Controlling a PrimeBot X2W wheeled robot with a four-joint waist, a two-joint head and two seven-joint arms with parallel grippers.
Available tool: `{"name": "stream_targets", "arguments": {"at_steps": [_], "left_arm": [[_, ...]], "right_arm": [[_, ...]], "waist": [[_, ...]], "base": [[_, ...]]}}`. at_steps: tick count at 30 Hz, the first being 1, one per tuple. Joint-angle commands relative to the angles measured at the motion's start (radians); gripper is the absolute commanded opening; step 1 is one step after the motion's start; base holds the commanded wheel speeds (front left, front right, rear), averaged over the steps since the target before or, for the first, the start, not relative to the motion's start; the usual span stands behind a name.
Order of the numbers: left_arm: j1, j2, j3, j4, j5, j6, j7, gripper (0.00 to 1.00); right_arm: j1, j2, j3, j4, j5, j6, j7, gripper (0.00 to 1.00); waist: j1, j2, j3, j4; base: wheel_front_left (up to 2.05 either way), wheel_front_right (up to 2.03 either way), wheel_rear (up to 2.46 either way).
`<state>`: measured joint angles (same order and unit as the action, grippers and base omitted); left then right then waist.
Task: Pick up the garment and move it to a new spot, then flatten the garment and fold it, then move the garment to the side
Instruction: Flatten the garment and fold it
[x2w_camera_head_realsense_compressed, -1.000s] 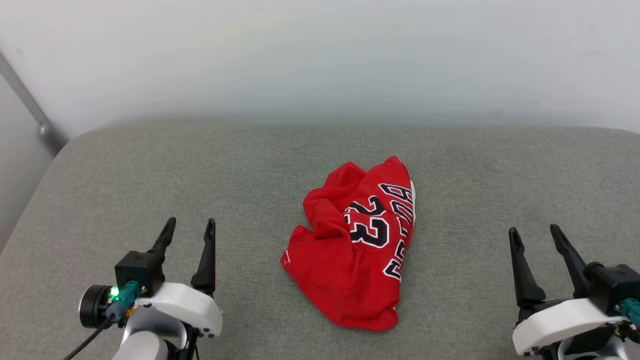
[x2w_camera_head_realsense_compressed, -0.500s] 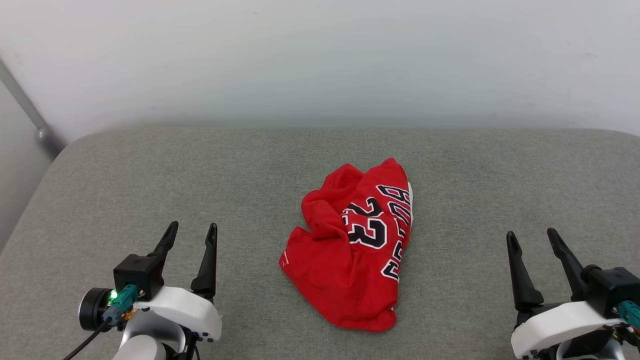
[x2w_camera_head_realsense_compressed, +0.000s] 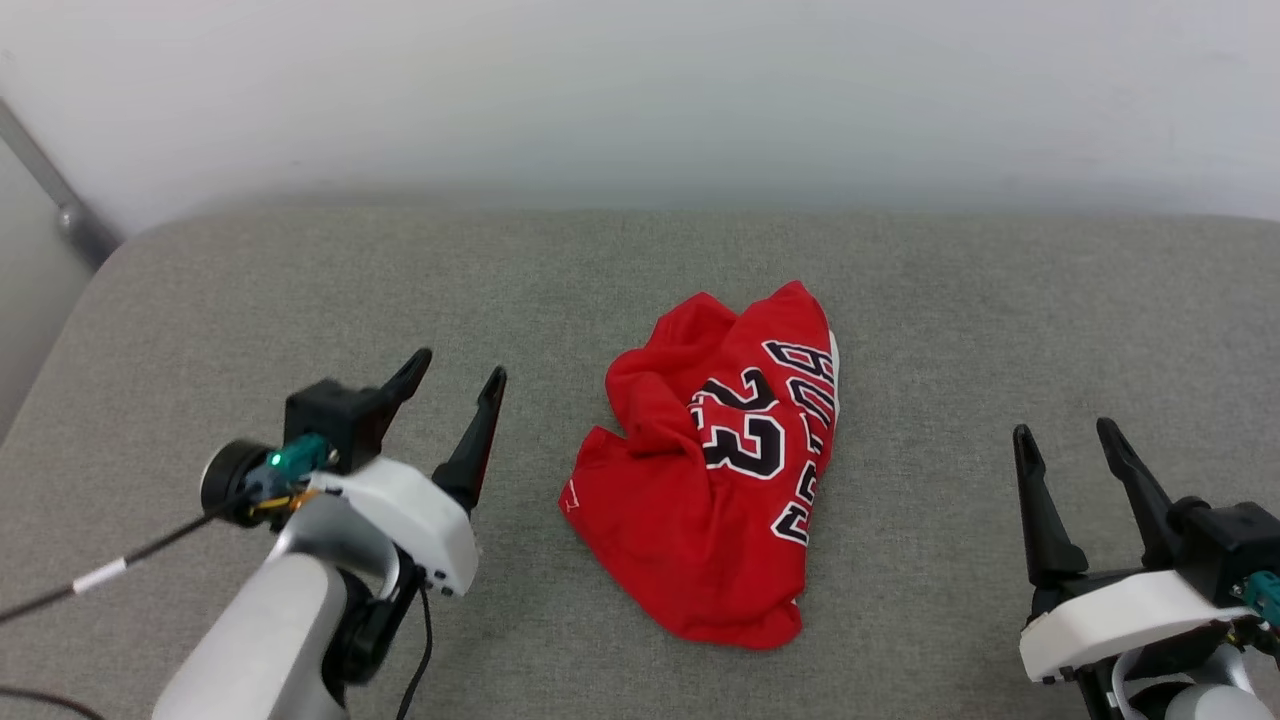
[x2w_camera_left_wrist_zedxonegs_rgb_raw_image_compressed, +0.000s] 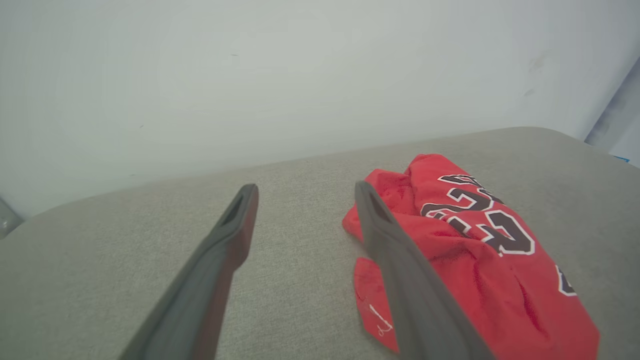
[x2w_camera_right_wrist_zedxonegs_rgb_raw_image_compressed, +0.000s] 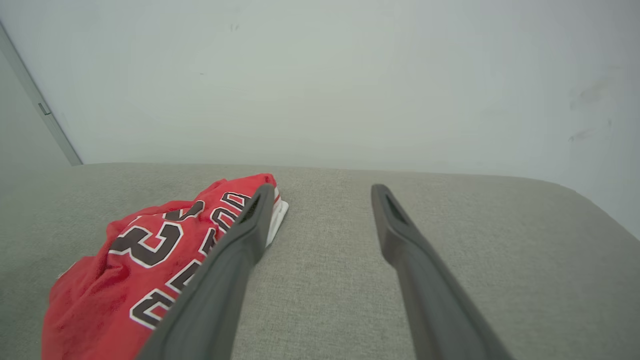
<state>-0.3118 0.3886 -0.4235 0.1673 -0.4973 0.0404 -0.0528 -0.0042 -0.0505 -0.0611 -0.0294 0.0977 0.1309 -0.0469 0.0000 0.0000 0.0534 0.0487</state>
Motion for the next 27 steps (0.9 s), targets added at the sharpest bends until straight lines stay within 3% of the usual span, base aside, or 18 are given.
{"name": "stream_targets", "arguments": {"at_steps": [1, 2, 10, 21, 22, 23, 24, 27], "left_arm": [[-0.128, 0.004, -0.046, 0.024, -0.023, -0.072, 0.134, 1.00], [-0.128, 0.004, -0.046, 0.024, -0.023, -0.072, 0.134, 1.00], [-0.264, 0.019, -0.145, 0.124, -0.100, -0.148, 0.446, 1.00], [-0.278, 0.083, -0.373, 0.171, -0.194, -0.172, 0.742, 1.00], [-0.275, 0.087, -0.395, 0.167, -0.213, -0.172, 0.757, 0.58], [-0.277, 0.091, -0.418, 0.160, -0.224, -0.173, 0.767, 0.23], [-0.282, 0.097, -0.436, 0.156, -0.236, -0.173, 0.773, 0.00], [-0.307, 0.110, -0.451, 0.146, -0.253, -0.172, 0.734, 0.00]], "right_arm": [[-0.038, 0.001, 0.012, -0.006, -0.005, 0.000, -0.006, 1.00], [-0.038, 0.001, 0.012, -0.006, -0.005, 0.000, -0.006, 1.00], [-0.082, 0.001, 0.023, 0.008, 0.004, 0.000, -0.019, 1.00], [-0.122, 0.001, 0.032, 0.048, 0.014, 0.000, -0.050, 1.00], [-0.126, 0.001, 0.036, 0.050, 0.012, 0.000, -0.050, 1.00], [-0.129, 0.001, 0.039, 0.053, 0.011, 0.000, -0.051, 1.00], [-0.131, 0.001, 0.040, 0.056, 0.010, 0.000, -0.052, 1.00], [-0.137, 0.001, 0.040, 0.062, 0.009, 0.000, -0.055, 1.00]], "waist": [[0.0000, 0.0000, 0.065, -0.016], [0.0000, 0.0000, 0.065, -0.016], [0.0000, 0.0000, 0.170, -0.067], [0.0000, 0.0000, 0.226, -0.097], [0.0000, 0.0000, 0.226, -0.097], [0.0000, 0.0000, 0.226, -0.098], [0.0000, 0.0000, 0.225, -0.099], [0.0000, 0.0000, 0.222, -0.098]], "base": [[0.00, 0.00, 0.00], [0.00, 0.00, 0.00], [0.00, 0.00, 0.00], [0.00, 0.00, 0.00], [0.00, 0.00, 0.00], [0.00, 0.00, 0.00], [0.00, 0.00, 0.00], [0.00, 0.00, 0.00]]}}
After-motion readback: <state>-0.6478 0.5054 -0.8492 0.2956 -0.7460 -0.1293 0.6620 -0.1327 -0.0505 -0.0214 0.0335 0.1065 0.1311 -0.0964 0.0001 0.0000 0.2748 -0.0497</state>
